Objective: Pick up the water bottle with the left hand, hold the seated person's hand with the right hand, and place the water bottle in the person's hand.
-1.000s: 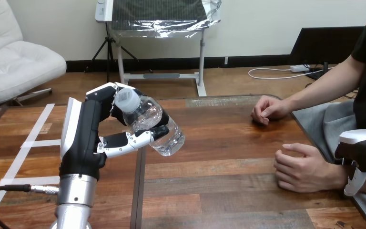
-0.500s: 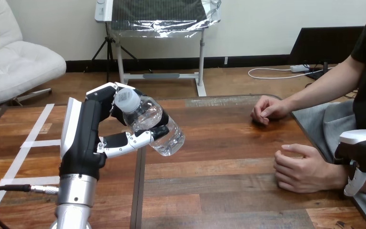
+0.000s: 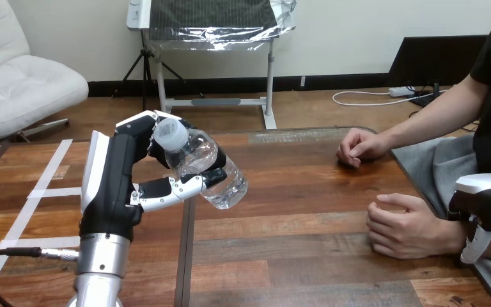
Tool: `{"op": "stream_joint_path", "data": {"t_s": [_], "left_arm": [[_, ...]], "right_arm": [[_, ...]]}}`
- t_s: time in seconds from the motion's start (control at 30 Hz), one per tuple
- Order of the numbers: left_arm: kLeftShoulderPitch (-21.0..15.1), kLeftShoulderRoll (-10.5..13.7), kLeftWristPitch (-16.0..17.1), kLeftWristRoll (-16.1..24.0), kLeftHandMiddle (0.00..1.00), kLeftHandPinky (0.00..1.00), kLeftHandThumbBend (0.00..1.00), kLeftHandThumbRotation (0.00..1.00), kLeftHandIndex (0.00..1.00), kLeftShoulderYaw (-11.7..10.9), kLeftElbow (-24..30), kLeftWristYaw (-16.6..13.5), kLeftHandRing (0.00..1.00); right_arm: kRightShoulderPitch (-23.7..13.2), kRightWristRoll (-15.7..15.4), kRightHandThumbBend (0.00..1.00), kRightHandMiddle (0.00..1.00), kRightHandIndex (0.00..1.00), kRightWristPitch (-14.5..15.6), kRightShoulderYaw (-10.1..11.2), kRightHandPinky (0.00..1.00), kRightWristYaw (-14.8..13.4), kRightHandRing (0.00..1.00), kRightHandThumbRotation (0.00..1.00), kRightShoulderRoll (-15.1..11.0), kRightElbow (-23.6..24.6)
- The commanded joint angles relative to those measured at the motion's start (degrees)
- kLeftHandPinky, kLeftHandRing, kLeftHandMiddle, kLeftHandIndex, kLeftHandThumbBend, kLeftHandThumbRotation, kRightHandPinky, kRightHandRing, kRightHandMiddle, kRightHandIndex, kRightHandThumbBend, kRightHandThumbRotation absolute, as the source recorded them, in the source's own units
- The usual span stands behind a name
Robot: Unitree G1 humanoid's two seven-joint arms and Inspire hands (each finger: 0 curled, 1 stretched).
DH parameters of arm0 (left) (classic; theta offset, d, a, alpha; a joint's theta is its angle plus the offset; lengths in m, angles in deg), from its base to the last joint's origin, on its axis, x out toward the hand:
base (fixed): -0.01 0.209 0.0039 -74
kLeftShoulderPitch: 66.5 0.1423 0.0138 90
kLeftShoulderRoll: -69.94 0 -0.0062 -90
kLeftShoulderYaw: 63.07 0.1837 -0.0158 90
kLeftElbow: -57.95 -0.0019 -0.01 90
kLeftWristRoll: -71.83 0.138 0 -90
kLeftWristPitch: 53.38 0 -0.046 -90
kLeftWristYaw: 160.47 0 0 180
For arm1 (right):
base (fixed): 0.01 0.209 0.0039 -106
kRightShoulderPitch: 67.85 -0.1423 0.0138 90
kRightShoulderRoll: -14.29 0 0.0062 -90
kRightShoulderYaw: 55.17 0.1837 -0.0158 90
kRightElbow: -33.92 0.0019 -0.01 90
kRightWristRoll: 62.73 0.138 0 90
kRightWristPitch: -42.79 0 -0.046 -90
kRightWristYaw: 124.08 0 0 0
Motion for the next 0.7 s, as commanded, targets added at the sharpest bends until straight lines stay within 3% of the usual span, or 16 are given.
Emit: {"op": "stream_joint_path", "data": {"t_s": [0.0,0.33,0.67], "left_arm": [[-2.9,-0.3,1.7,-0.3,0.44,0.39,0.64,0.00,0.48,-0.9,2.6,-0.4,0.40],[-2.9,-0.2,1.8,-0.2,0.44,0.39,0.63,0.00,0.48,-1.0,2.7,-0.5,0.40],[-3.1,-0.2,2.3,-0.3,0.44,0.39,0.64,0.00,0.48,-1.2,2.0,-0.6,0.40]], "right_arm": [[1.5,0.0,0.62,0.78,0.77,-0.7,-3.1,0.66,1.3,0.72,0.05,4.9,-1.8],[2.3,1.8,0.63,0.77,0.75,0.8,-1.6,0.64,0.4,0.70,0.01,5.6,-1.0],[3.3,3.7,0.65,0.74,0.64,-0.4,0.0,0.57,-3.7,0.65,0.00,5.9,-1.9]]}}
